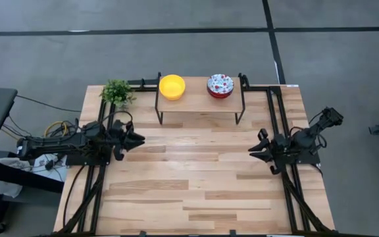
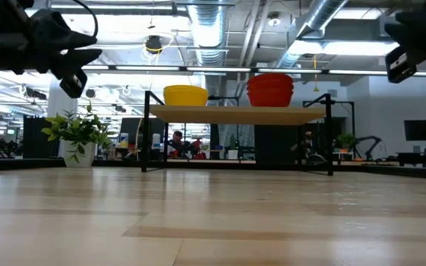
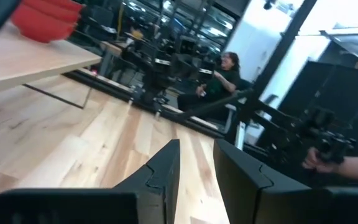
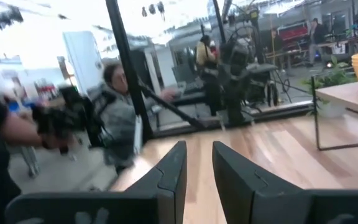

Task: Pick & Place Mini bowls
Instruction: Return to Home Position

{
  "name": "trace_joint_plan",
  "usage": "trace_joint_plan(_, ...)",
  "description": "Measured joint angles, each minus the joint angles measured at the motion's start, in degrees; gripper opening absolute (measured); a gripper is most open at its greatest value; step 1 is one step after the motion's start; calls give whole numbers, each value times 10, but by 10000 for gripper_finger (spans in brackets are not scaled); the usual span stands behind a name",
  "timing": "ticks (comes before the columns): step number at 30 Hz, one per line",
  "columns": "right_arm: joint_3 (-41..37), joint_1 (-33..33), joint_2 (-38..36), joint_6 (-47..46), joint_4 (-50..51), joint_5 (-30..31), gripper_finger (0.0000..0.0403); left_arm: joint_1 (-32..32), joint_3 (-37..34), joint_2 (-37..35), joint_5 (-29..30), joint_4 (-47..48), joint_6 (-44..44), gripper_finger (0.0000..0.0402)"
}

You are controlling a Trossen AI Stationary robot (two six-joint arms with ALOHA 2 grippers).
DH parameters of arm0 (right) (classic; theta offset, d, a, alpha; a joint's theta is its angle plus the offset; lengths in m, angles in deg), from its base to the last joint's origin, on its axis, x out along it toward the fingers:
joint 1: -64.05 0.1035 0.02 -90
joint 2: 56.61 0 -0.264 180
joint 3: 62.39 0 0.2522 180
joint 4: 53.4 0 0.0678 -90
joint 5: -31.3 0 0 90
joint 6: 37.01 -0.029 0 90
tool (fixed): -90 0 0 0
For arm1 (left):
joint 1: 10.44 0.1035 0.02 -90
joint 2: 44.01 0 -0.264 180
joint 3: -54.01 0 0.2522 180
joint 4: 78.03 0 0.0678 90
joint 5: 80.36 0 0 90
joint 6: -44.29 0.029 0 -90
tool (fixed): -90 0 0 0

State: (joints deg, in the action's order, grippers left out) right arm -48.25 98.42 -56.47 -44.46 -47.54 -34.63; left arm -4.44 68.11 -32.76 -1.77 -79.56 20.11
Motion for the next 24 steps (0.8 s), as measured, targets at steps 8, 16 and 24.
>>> trace_joint_plan(8,0,0,3,53,40,10,67,0,0,6,-7,12,15,97)
trace_joint_plan(16,0,0,3,74,40,5,67,0,0,10,-7,11,13,97)
trace_joint_plan(24,0,0,3,55,40,4,67,0,0,10,-7,10,12,97)
